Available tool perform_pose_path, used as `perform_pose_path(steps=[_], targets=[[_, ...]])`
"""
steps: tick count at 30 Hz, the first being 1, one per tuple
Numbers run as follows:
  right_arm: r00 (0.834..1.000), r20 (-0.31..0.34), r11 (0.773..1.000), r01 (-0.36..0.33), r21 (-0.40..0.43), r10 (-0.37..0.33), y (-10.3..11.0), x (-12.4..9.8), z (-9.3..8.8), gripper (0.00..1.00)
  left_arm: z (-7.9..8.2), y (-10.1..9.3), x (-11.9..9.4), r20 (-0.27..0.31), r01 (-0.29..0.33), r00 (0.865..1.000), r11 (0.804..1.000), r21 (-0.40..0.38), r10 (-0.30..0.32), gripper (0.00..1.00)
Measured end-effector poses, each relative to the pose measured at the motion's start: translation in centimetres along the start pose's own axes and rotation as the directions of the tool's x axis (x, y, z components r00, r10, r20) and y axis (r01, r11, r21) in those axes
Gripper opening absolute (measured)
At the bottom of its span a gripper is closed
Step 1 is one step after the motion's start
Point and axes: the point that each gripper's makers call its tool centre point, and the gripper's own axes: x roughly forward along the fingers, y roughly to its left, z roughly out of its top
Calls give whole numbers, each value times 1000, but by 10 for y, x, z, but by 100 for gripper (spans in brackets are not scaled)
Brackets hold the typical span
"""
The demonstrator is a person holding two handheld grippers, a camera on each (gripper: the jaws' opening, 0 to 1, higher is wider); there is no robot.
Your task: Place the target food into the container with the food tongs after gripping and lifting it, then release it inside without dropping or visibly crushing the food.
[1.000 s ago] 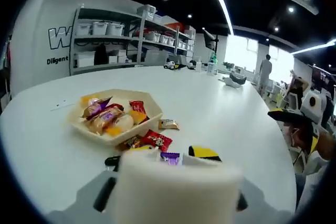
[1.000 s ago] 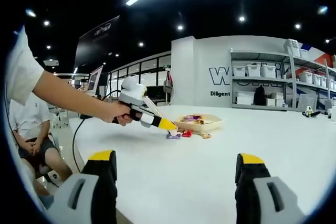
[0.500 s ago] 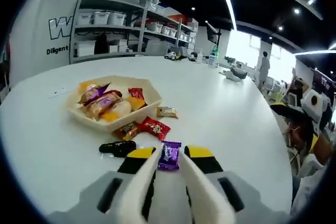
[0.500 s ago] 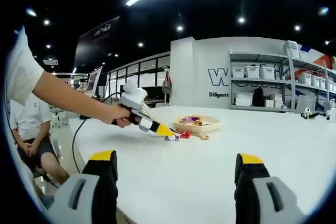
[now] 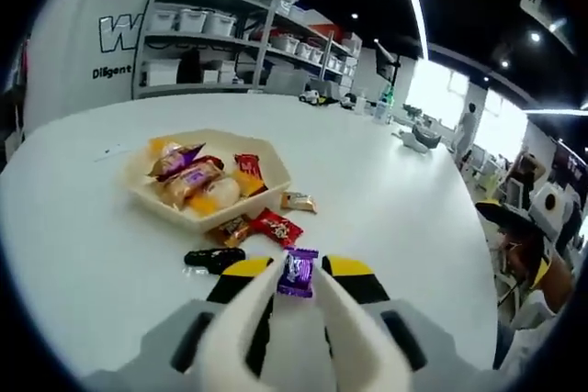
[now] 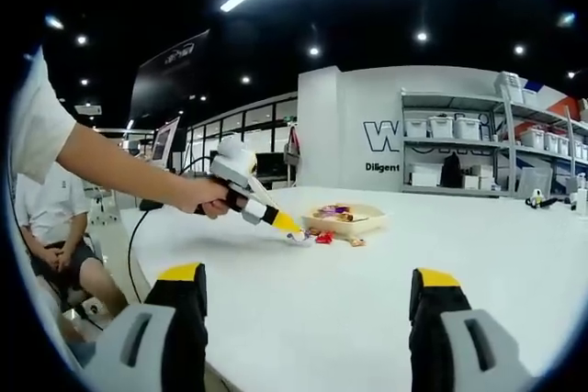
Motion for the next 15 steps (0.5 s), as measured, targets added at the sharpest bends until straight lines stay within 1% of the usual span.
perform_pose_path(steps=[1, 3, 4, 5, 6, 7, 8, 9, 10, 12, 13, 15], targets=[[1000, -1, 1000, 0, -1, 0, 0, 0, 0, 90, 1, 0, 0, -1, 7, 1000, 1000, -7, -7, 20], [1000, -2, 1000, -1, -2, 0, 0, 0, 0, 90, 9, 2, -1, 22, 1, 1000, 1000, -10, -1, 20], [1000, -3, 1000, 0, -3, 0, 0, 0, 0, 90, 13, 2, -1, 23, 8, 1000, 1000, -19, -7, 20], [1000, -3, 1000, 1, -5, -1, 0, 0, 0, 90, 17, 4, -2, 38, -2, 999, 1000, -13, 3, 20], [1000, -4, 1000, 1, -6, -2, -1, -1, 0, 90, 22, 4, -2, 47, 2, 999, 1000, -6, -2, 20], [1000, -4, 1000, 2, -6, -2, -1, -1, 1, 90, 24, 4, -1, 45, 5, 999, 1000, -10, -4, 20], [1000, -3, 1000, 5, -5, -5, -3, -1, 1, 90, 30, 8, 0, 58, -10, 998, 1000, 10, 9, 20], [1000, -5, 1000, 11, -5, -11, -4, -2, 0, 90, 34, 10, 1, 58, -7, 998, 1000, 13, 6, 20], [1000, -6, 1000, 14, -6, -14, -6, -2, 0, 90, 36, 12, 3, 56, -8, 998, 1000, 4, 7, 20], [1000, -11, 1000, 24, -8, -24, -9, -3, 0, 90, 39, 19, 8, 57, -23, 998, 1000, 17, 22, 20], [1000, -11, 1000, 26, -8, -26, -11, -4, 0, 90, 39, 24, 11, 53, -26, 998, 1000, 5, 26, 20], [999, -14, 999, 35, -9, -35, -14, -5, -1, 90, 42, 32, 15, 67, -39, 997, 999, -4, 40, 20]])
